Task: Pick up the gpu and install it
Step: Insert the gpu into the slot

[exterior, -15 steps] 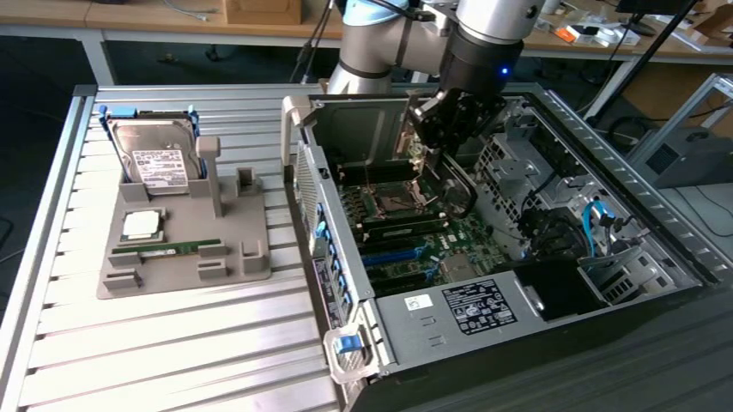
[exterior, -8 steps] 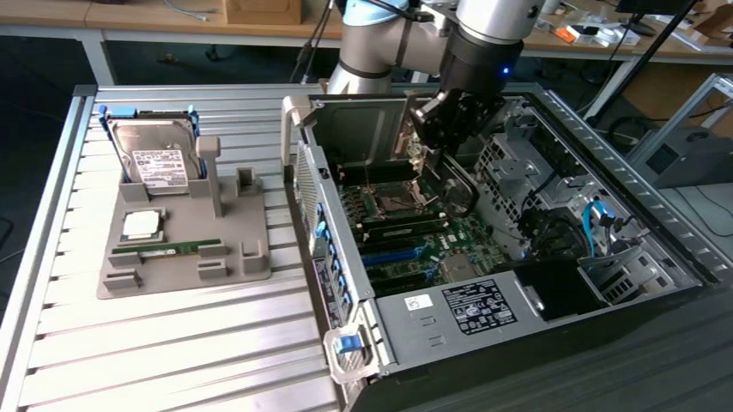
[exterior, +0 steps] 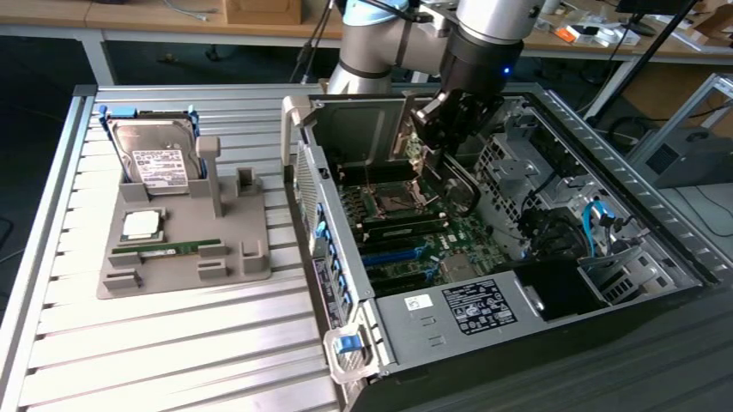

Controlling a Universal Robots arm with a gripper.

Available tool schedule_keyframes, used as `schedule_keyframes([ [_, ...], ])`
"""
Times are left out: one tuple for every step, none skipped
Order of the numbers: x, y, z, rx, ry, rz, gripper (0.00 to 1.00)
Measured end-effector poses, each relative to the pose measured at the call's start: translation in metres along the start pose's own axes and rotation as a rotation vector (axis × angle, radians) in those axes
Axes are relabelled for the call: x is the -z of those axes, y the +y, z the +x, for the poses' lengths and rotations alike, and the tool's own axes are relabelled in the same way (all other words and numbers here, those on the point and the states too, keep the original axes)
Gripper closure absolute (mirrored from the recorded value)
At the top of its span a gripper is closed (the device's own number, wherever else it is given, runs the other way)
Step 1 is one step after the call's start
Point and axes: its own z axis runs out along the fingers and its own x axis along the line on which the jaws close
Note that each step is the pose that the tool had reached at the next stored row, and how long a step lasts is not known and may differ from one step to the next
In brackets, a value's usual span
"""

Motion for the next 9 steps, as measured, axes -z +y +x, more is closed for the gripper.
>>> schedule_keyframes([
  [0.0,0.0,0.0,0.006,0.0,-0.0002,0.73],
  [0.0,0.0,0.0,0.01,-0.0001,-0.0002,0.73],
  [0.0,0.0,0.0,0.014,-0.0002,-0.0003,0.73],
  [0.0,0.0,0.0,0.018,-0.0002,-0.0005,0.73],
  [0.0,0.0,0.0,0.022,-0.0003,-0.0006,0.73],
  [0.0,0.0,0.0,0.028,-0.0004,-0.0008,0.73],
  [0.0,0.0,0.0,0.032,-0.0005,-0.0009,0.73],
  [0.0,0.0,0.0,0.036,-0.0005,-0.001,0.73],
  [0.0,0.0,0.0,0.041,-0.0006,-0.0011,0.73],
])
